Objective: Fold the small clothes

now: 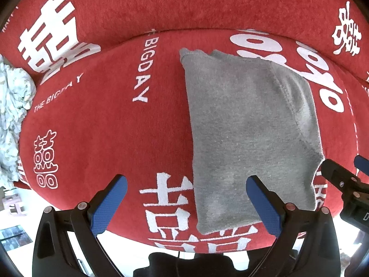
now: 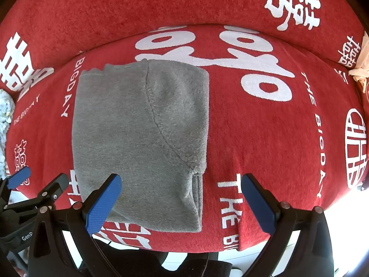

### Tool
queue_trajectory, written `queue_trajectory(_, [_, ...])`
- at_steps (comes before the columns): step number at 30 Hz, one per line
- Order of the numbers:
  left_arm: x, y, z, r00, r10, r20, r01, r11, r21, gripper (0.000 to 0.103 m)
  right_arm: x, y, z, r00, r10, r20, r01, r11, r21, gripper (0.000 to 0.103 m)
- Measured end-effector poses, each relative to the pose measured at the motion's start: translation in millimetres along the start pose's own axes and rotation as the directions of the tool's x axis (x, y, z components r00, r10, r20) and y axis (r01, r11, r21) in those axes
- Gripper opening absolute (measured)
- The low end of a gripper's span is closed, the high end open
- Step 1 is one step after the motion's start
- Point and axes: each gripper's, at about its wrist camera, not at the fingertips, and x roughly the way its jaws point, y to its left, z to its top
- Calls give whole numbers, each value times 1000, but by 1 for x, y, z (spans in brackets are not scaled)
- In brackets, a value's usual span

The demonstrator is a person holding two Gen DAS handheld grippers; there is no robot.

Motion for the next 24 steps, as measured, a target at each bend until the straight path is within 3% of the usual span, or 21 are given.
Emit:
queue_trajectory(13, [3, 3, 0, 1000, 19, 3, -19, 1000, -3, 103, 2, 1, -3, 1000, -5, -3, 5, 1000, 5, 103])
queue_trajectory(17, [3, 5, 2, 998, 55, 17, -55, 998, -1, 103, 3, 2, -3, 1000, -7, -3, 7, 1000, 7, 103])
queue_trajectory(24, [7, 4, 3, 999, 42, 7, -42, 999, 0, 103, 5, 4, -2, 1000, -11, -5, 11, 1000, 11, 103])
